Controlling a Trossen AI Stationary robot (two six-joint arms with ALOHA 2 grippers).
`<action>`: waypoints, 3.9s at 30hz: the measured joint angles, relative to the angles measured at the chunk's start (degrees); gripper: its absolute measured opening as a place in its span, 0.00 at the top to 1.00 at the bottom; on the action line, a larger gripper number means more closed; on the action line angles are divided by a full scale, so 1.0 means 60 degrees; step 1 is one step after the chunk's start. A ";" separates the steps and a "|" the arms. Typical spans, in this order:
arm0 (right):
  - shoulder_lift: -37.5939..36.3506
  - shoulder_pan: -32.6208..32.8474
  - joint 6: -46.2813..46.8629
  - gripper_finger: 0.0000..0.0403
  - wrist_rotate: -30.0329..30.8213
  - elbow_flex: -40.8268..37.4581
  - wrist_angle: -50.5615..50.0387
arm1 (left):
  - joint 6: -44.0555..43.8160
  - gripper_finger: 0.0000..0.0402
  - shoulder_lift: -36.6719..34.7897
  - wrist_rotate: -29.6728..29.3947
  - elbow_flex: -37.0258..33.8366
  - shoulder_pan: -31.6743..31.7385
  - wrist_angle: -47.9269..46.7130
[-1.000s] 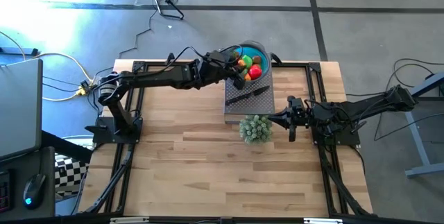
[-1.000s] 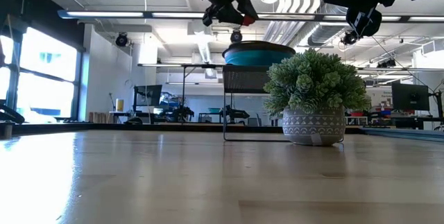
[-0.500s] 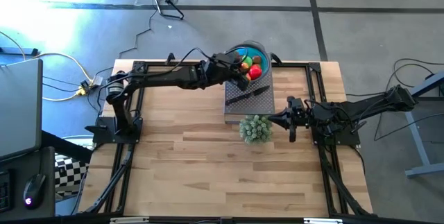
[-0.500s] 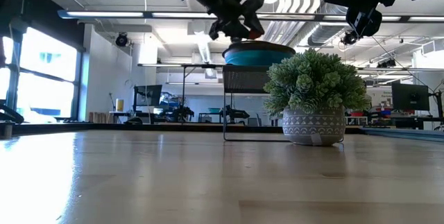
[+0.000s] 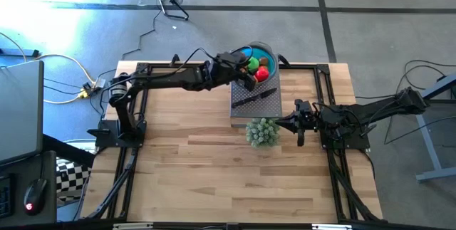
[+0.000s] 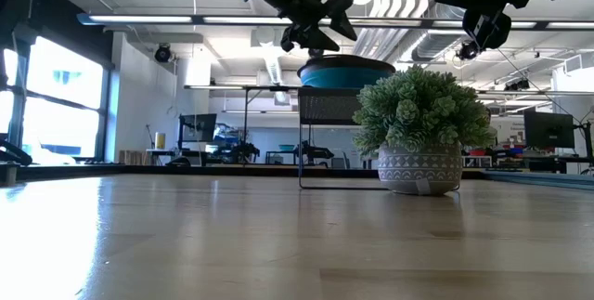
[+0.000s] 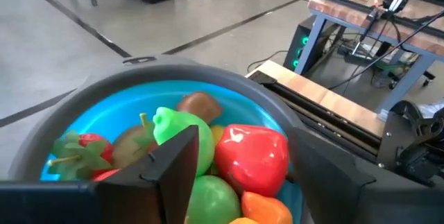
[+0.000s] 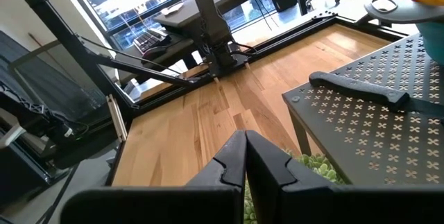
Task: Pick & Place Fruit
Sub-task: Return to Home Position
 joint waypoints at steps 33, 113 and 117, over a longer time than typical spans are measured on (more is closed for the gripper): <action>0.0001 -0.0003 0.0047 0.99 -0.0319 0.0000 0.0018 | -0.0045 1.00 -0.0066 0.2672 0.0780 -0.0514 -0.0082; -0.1325 -0.0003 -0.1757 0.99 0.0517 0.0004 0.0353 | 0.2589 1.00 -1.0415 -0.0040 -0.9797 -0.4142 0.2592; -0.1325 -0.0003 -0.1756 0.99 0.0515 0.0004 0.0353 | 0.2572 1.00 -1.1111 -0.0034 -1.0052 -0.4142 0.2178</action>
